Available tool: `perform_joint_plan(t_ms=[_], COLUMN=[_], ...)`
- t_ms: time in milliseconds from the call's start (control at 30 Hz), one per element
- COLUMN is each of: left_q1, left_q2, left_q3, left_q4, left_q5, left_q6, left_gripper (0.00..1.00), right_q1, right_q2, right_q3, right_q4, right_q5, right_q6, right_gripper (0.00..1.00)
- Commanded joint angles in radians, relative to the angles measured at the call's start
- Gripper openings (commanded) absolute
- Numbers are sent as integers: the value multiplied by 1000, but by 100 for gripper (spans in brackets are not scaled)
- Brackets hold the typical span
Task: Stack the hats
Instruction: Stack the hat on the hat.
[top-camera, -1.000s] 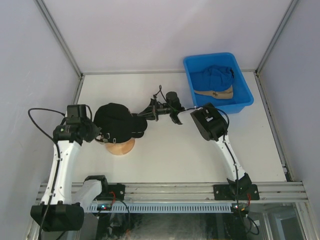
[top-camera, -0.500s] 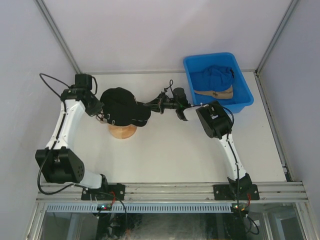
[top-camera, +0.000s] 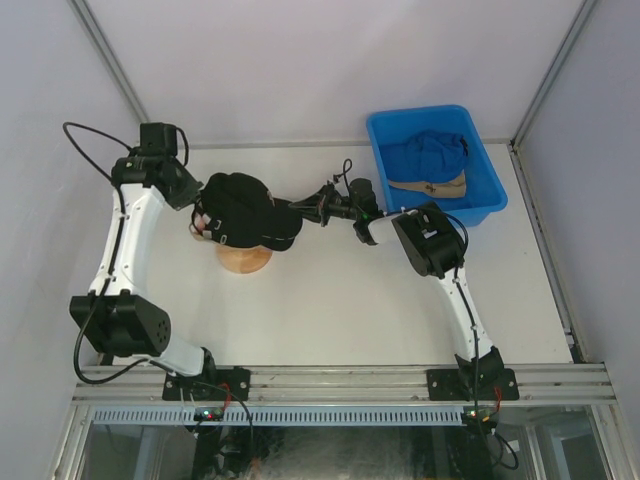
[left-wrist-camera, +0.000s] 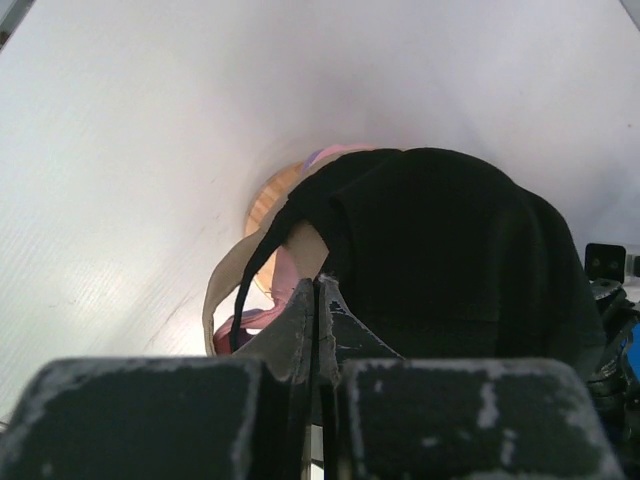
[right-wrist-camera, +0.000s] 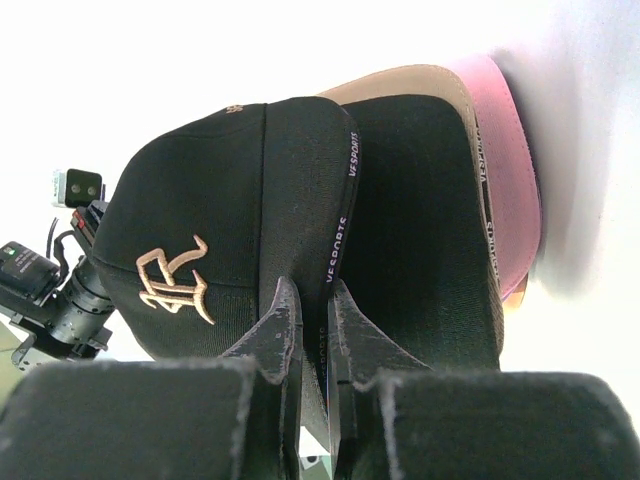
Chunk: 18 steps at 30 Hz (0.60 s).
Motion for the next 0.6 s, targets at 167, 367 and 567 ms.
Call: perform_joint_plan(t_ms=[167,367,567], left_q1=[21,20,21], left_q2=[-98,-122,-111], left_q3=[87,108,137], left_q4=[8,49,94], left_q5=[-34,-36,-10], left_q6=[31,22,19], left_gripper=[0,0,0], right_q1=[-10,-23,-34], right_q2=[-38,-42,-40], right_q3=[-49,-62,-62], right_q4=[30,101,162], right_q5=[55,93,144], right_q6=[-43,-18,4], right_gripper=[0,0,0])
